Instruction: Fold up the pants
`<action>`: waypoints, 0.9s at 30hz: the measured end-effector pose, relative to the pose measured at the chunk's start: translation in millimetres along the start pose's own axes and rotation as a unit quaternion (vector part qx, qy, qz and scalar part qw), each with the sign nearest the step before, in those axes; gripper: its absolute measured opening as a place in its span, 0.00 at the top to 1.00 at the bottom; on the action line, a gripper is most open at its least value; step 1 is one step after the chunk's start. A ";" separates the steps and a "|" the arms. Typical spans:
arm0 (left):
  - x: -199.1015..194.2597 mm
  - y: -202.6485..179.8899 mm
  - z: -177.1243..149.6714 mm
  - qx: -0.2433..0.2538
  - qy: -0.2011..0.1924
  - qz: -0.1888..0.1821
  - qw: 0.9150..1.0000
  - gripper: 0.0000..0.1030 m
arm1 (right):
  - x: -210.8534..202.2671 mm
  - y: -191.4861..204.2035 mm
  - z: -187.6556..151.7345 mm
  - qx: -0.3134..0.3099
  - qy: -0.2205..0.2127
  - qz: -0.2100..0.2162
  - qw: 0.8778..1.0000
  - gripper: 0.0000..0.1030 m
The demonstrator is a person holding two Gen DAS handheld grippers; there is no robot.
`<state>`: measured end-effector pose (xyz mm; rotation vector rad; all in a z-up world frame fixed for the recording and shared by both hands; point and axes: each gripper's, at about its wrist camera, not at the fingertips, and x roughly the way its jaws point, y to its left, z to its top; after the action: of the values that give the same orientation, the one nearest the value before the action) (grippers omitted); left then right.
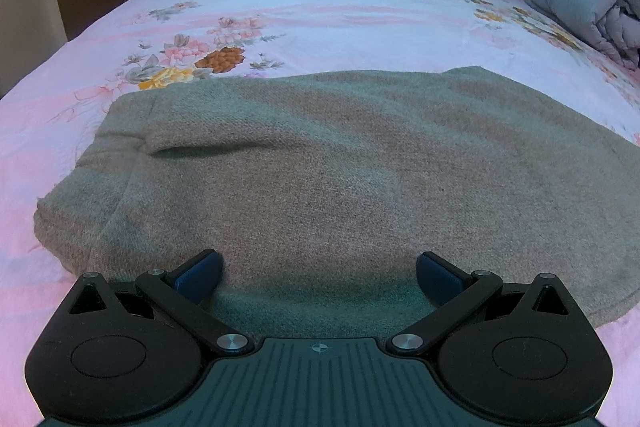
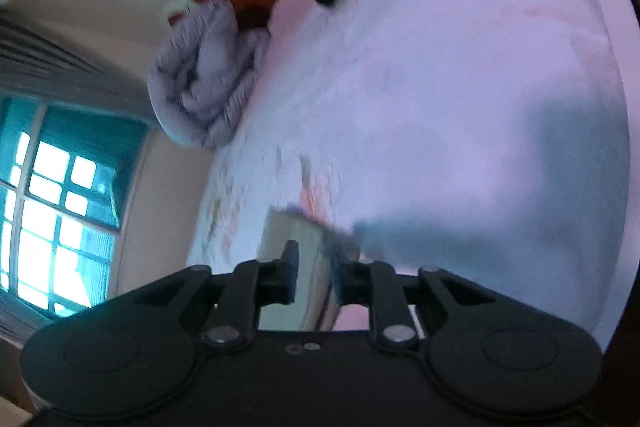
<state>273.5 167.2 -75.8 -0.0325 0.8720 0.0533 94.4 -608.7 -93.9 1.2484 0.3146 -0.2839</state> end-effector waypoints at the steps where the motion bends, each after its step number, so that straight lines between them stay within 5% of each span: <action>1: -0.4 0.5 0.3 0.000 0.001 -0.001 1.000 0.00 | 3.6 -1.4 -2.3 0.006 0.011 -0.001 1.000 0.90; 12: -2.0 2.7 -0.3 0.001 0.000 -0.007 1.000 0.00 | 17.9 -12.4 -6.4 0.025 0.013 -0.044 0.999 1.00; 17: -15.0 3.9 -1.7 -0.001 -0.011 -0.006 1.000 0.00 | 5.9 -7.7 -10.7 0.030 0.018 -0.021 0.999 0.56; 20: -14.9 3.1 -10.4 -0.004 -0.024 -0.002 1.000 0.00 | 19.8 -1.9 -14.3 0.029 0.024 -0.010 0.999 0.39; 21: -13.6 3.9 -10.2 -0.007 -0.023 -0.001 1.000 0.00 | 25.3 3.9 -14.7 0.016 0.029 -0.013 0.999 0.48; 22: -12.9 3.6 -9.7 -0.007 -0.021 -0.001 1.000 0.00 | 31.0 11.1 -16.4 -0.015 0.043 -0.031 0.998 0.91; 23: -12.4 3.9 -9.0 -0.006 -0.018 -0.001 1.000 0.00 | 41.3 16.3 -18.4 -0.042 0.072 -0.057 0.995 1.00; 27: -15.4 9.9 -9.8 0.006 -0.011 -0.013 1.000 0.00 | 38.0 14.1 -15.7 -0.066 0.056 -0.079 0.993 1.00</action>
<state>255.6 176.1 -70.4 -0.0330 0.8496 0.0236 133.5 -591.1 -100.6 1.1128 0.5219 -0.3248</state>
